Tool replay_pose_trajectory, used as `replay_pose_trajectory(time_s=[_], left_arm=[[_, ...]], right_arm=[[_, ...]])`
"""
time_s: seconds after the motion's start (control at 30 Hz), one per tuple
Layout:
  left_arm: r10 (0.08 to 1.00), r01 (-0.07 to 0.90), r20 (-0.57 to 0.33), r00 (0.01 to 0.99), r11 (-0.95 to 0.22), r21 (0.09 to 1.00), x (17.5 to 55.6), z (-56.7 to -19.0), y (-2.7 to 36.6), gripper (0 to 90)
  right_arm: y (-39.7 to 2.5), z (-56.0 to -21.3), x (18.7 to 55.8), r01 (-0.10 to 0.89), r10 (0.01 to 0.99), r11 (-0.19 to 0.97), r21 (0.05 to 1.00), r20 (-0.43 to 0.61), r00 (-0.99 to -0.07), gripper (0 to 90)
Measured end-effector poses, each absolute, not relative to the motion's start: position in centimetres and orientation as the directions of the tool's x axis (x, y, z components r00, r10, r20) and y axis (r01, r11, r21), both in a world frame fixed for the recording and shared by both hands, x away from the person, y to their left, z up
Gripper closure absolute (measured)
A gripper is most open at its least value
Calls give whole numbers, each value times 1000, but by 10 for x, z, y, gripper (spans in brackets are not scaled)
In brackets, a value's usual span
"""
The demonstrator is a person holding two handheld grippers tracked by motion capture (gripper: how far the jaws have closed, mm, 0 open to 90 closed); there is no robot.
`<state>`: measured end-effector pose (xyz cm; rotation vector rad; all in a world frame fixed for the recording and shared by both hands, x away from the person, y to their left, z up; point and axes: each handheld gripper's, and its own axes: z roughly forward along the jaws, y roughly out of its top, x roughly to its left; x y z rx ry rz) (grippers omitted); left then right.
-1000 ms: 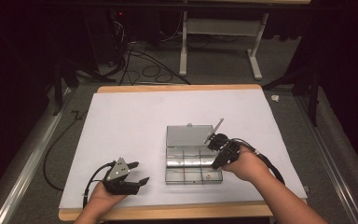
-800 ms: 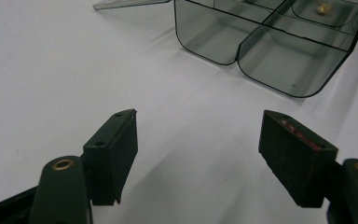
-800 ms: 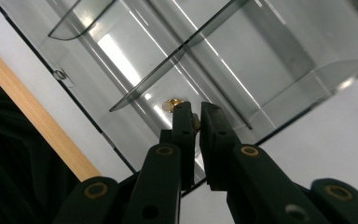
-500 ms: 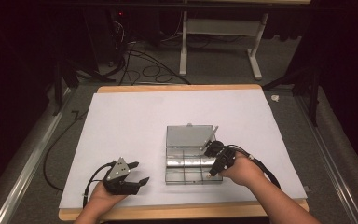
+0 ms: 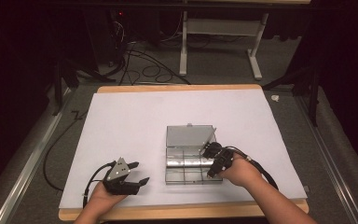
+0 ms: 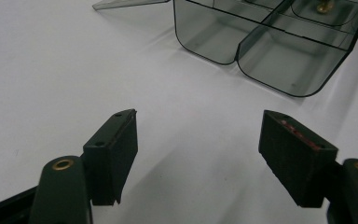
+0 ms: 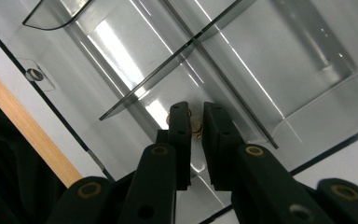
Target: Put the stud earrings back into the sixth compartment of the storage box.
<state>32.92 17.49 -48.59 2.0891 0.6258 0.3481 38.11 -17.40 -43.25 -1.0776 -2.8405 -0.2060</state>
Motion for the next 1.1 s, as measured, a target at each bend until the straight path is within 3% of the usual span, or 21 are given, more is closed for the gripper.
replay_pose_trajectory(time_s=[0.53,1.1], left_arm=[[548,301,5,836,-468,831,329,-486,175,288],[550,308,-2,835,-464,831,330,-486,175,288]], right_arm=[[-179,-404,381,684,673,706,181,128,-728,750],[-242,-393,378,768,776,584,265,97,-623,706]])
